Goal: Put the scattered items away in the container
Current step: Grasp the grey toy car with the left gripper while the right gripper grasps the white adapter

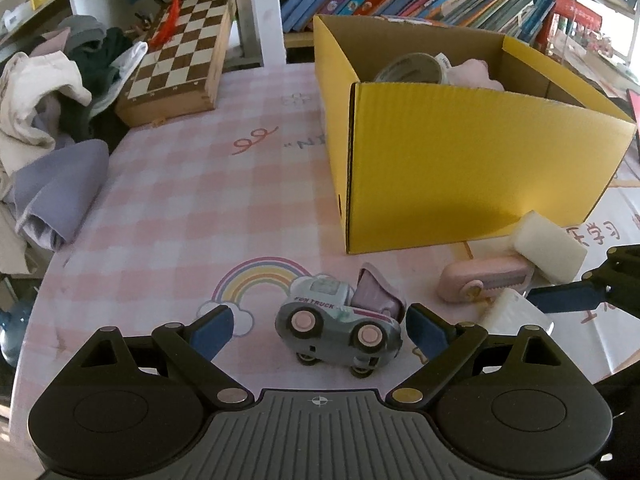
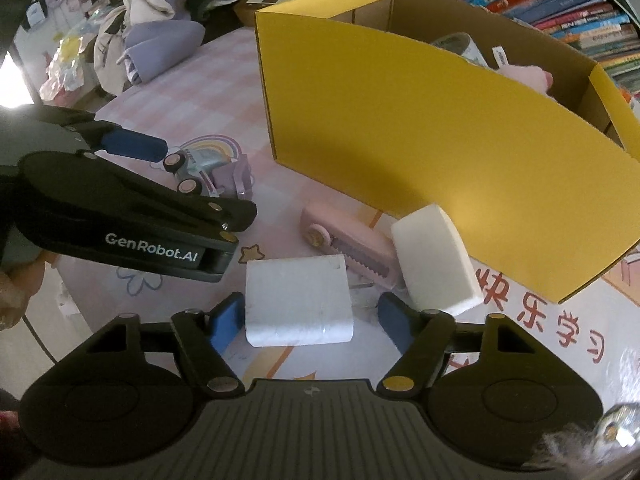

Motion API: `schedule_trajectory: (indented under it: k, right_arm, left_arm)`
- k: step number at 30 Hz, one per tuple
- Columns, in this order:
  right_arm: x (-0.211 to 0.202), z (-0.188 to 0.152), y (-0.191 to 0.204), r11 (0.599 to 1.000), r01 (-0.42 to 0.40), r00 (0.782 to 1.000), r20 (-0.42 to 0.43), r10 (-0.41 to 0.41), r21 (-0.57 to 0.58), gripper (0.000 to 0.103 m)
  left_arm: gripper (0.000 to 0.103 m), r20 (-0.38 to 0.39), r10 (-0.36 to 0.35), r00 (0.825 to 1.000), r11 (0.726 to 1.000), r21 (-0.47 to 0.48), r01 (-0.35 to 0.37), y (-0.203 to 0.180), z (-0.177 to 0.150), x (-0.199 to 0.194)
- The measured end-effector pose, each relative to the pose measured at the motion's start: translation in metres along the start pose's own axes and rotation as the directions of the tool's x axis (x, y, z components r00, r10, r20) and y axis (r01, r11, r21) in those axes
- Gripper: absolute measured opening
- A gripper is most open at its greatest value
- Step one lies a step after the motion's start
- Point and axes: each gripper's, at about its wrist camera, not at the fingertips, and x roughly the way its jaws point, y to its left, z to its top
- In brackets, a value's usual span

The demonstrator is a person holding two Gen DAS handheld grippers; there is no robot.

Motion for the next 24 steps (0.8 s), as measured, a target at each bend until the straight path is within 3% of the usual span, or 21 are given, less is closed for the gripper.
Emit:
schedule_trajectory:
  k: [1, 5, 10, 24]
  right_arm:
    - [-0.001, 0.0, -0.001, 1.0, 0.002, 1.0, 0.004, -0.002, -0.003, 0.064]
    - [-0.002, -0.002, -0.002, 1.0, -0.008, 1.0, 0.009, 0.008, -0.012, 0.063]
    - [-0.004, -0.004, -0.004, 1.0, -0.011, 1.0, 0.006, 0.011, -0.006, 0.063]
    - [-0.026, -0.018, -0.005, 0.999, 0.005, 0.999, 0.033, -0.006, 0.054, 0.063]
  left_arm:
    - [0.094, -0.003, -0.007, 1.0, 1.0, -0.013, 0.007, 0.002, 0.0, 0.001]
    - [0.087, -0.002, -0.046, 0.999, 0.996, -0.079, 0.045, 0.009, 0.002, 0.002]
    - [0.067, -0.01, -0.09, 0.996, 0.994, -0.071, 0.089, 0.005, 0.001, 0.002]
    - [0.066, 0.061, -0.1, 0.993, 0.992, -0.068, 0.104, 0.006, -0.01, -0.027]
